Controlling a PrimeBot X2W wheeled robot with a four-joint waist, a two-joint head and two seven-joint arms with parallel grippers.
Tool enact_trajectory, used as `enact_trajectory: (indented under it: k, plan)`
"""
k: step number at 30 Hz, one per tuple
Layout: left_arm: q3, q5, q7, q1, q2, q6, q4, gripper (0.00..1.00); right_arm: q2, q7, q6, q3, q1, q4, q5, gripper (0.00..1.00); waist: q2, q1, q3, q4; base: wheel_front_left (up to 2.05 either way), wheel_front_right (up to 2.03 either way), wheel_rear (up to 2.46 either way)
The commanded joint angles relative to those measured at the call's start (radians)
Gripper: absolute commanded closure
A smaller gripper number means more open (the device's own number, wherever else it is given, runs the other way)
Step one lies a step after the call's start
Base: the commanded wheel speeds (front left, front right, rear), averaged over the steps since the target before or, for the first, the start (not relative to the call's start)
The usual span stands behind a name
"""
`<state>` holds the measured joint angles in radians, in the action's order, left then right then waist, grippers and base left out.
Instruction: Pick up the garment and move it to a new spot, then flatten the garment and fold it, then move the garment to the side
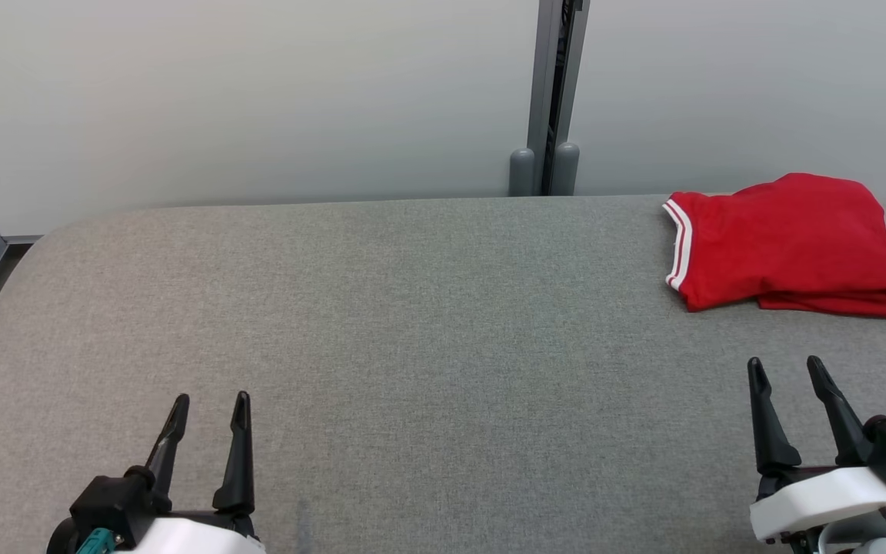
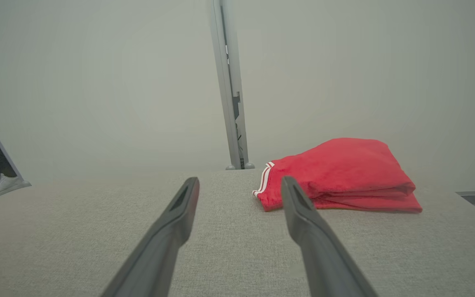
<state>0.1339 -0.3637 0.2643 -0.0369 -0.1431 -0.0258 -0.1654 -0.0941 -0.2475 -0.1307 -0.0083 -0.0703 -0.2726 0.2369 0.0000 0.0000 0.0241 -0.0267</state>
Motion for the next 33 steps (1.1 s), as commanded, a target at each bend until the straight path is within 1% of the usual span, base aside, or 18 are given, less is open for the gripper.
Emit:
enact_trajectory:
  k: [1,13,33]
  plan:
    - [-0.007,0.010,0.001,0.004,0.000,0.007,-0.003,0.00,0.003,-0.008,0.000,-0.002,0.012,0.002,-0.007,0.00,0.0000,0.0000,0.001,0.002,0.00,0.00,0.00]
    - [-0.043,0.053,0.001,0.014,0.038,0.052,-0.046,0.00,0.014,-0.017,0.000,0.032,-0.002,0.000,-0.010,0.00,0.0000,0.0000,-0.002,0.007,0.00,0.00,0.00]
    - [-0.088,0.093,0.001,0.029,0.068,0.090,-0.081,0.00,0.018,-0.019,0.000,0.035,-0.011,0.003,-0.017,0.00,0.0000,0.0000,-0.005,0.001,0.00,0.00,0.00]
